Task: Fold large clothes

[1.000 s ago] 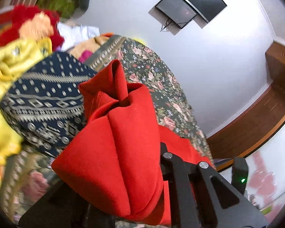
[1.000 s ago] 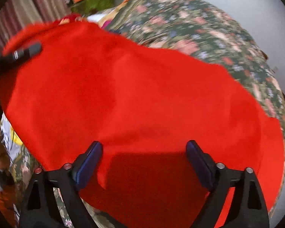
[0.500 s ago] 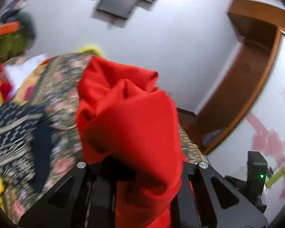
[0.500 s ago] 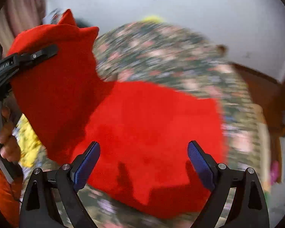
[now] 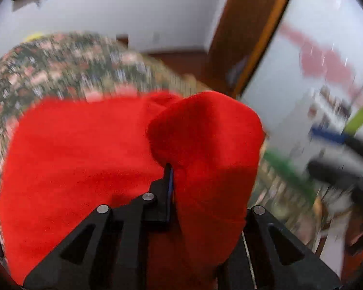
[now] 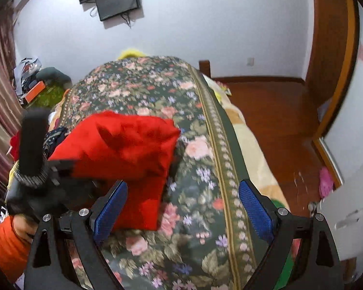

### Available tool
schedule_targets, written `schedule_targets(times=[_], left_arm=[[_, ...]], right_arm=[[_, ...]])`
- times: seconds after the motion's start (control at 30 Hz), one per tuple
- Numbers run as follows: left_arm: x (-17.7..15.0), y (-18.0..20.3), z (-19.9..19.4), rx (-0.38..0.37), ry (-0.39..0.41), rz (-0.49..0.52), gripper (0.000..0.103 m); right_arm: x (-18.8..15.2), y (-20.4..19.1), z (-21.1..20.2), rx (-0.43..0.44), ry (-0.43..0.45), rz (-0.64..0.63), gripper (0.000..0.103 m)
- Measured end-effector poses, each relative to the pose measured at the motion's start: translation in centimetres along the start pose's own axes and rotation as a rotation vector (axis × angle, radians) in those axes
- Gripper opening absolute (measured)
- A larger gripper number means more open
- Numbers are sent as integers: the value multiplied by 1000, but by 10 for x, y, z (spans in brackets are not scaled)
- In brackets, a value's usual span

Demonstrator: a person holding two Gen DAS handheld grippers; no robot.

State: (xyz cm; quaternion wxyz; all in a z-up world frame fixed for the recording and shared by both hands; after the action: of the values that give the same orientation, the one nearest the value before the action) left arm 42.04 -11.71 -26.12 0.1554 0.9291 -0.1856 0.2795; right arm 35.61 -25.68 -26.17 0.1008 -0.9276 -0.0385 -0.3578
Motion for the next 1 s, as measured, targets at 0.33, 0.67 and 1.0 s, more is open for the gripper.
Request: schedule_targets(times=[0.33, 0.67, 1.0], left_arm=[[-51, 12, -43, -81, -86, 48, 64], [-42, -79, -118, 135, 97, -120, 100], [-94, -130, -76, 115, -29, -207, 101]], right_arm=[[-7, -10, 5, 107, -37, 56, 92], [11, -64, 42, 239, -88, 65, 92], [-48, -28, 108, 168, -301, 52, 92]])
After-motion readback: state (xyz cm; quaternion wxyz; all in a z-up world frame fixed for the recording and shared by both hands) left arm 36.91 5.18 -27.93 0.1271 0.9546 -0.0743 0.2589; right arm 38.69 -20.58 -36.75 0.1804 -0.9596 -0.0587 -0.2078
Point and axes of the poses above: each gripper's, at about its wrist camera, not at the fingertips, and z roughly the way its jaws point, y to its right, x to its top, the point moved 4 cm from there along z, roughly the way its jaws point
